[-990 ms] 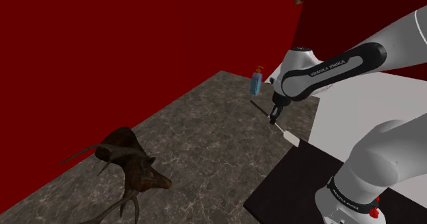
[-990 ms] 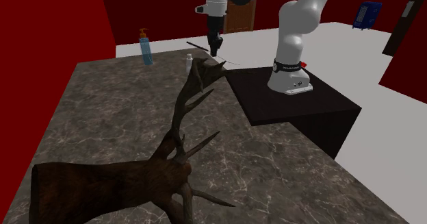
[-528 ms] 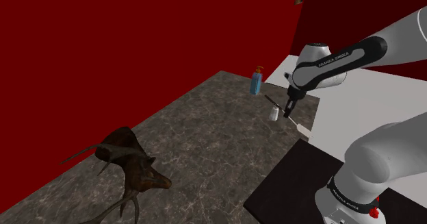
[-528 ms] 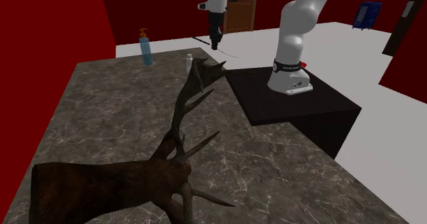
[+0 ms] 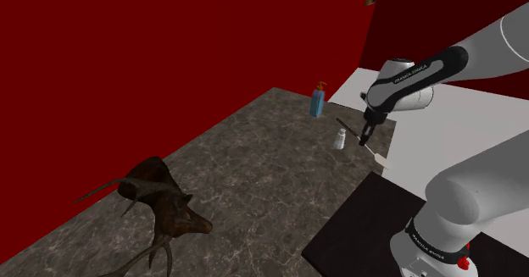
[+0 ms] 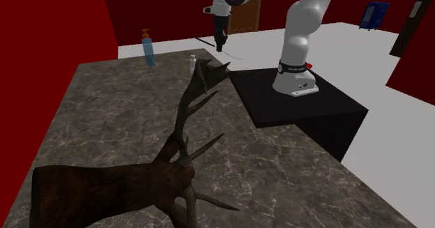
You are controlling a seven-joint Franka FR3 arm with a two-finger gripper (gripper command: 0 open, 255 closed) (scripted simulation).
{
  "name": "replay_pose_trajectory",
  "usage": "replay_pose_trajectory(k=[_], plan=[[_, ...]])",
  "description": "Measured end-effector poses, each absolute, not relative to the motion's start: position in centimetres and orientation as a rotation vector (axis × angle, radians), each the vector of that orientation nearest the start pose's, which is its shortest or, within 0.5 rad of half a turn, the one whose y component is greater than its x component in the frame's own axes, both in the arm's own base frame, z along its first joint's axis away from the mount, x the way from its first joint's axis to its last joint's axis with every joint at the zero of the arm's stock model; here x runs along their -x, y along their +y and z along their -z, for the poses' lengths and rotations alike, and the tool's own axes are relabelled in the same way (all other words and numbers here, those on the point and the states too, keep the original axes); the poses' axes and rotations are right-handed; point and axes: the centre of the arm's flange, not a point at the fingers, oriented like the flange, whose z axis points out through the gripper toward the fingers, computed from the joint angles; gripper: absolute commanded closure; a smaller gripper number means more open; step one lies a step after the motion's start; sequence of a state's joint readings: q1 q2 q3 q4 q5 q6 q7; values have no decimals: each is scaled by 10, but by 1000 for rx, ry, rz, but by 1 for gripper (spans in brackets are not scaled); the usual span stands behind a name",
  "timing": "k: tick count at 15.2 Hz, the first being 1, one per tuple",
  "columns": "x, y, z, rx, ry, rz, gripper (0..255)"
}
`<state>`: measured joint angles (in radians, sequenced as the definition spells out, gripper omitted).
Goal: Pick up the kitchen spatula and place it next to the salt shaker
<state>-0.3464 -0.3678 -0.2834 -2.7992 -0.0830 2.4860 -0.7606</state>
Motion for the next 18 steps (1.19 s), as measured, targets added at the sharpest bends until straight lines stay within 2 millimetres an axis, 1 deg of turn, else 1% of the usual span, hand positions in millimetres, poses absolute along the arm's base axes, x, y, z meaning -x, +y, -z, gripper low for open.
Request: replay_pose_trajectory(k=[18], plan=[[-305,-211,-217,3113,-332,102,255]])
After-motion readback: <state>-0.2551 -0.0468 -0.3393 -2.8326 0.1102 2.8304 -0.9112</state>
